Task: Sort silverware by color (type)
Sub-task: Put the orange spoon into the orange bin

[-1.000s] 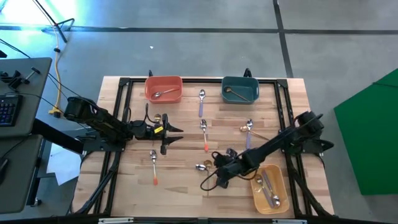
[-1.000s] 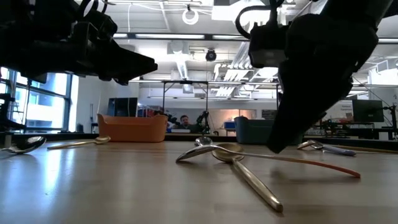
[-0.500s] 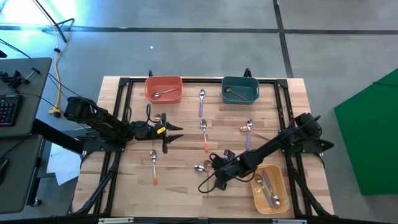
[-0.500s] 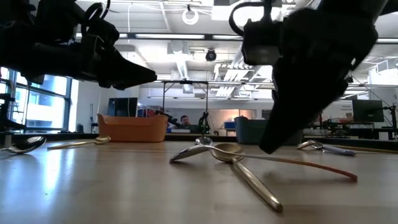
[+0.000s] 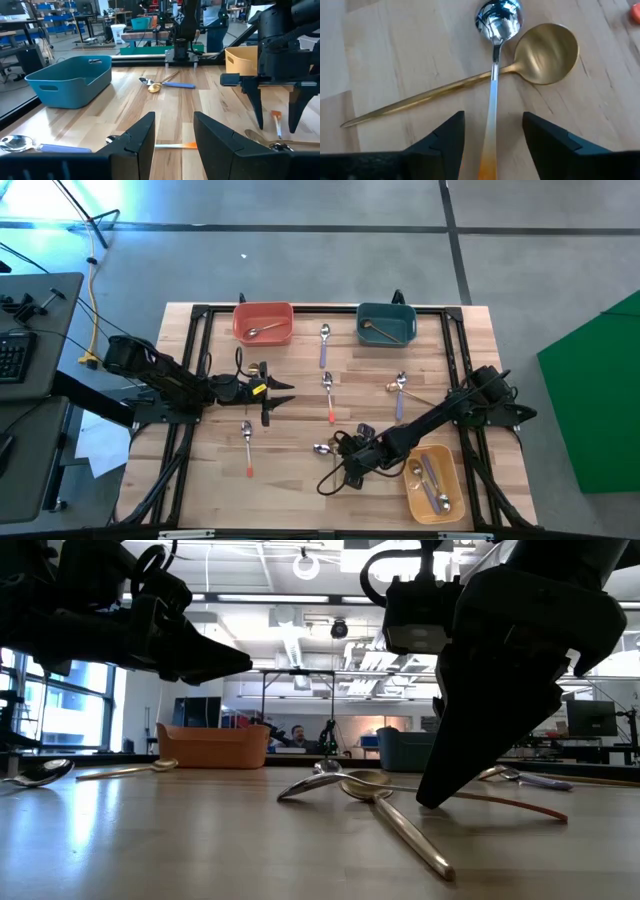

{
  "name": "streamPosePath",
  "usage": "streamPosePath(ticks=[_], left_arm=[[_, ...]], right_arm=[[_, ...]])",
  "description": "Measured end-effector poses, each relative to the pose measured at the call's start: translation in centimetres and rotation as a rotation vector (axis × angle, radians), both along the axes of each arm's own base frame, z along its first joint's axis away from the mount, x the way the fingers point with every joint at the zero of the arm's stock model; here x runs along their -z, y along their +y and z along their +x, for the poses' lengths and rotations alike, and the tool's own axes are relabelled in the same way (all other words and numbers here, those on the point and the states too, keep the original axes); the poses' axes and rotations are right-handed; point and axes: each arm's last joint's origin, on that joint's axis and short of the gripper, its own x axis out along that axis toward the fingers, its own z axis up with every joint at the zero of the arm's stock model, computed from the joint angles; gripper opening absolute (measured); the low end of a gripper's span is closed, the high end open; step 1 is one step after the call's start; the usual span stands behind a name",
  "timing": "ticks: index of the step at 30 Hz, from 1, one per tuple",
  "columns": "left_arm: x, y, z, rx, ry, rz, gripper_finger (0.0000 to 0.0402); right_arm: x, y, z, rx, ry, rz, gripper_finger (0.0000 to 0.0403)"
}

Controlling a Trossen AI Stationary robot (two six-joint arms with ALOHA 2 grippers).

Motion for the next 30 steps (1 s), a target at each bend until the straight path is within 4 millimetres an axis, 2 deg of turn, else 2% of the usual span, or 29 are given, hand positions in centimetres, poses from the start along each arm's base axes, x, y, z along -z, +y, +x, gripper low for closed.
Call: streamPosePath(ticks=[3,10,11,17,22,27,30], left_arm=[[0.0,0.0,0.0,0.0,0.001,-0.006,0.0126],[0.1,0.0,0.0,-0.001,0.004,-0.016,0.0126],[0.1,0.0,0.0,-0.001,0.004,-0.016,0.0126],[0.1,0.0,0.0,-0.001,0.004,-0.016,0.0126],[0.1,0.0,0.0,-0.001,0.003,-0.016,0.0126],[-0.1,0.0,0.0,-0.001,-0.015,-0.018,0.0126],[-0.2,0.0,0.0,0.005,-0.024,-0.02,0.0126]], right_arm=[[0.1,0.0,0.0,0.0,0.005,-0.01,0.0152],[0.3,-0.5,-0.1,-0.023,0.033,-0.039,0.0021],[0.3,-0.5,-0.1,-0.039,0.034,-0.043,0.0013],[-1.0,-0.7,-0.2,-0.104,0.032,-0.078,0.0025],[-5.4,-0.7,-0.9,-0.121,-0.093,-0.181,0.0007],[-8.4,-2.1,-2.2,-0.078,-0.142,-0.354,0.0012],[-9.3,-3.4,-2.2,-0.063,-0.157,-0.469,0.0007]])
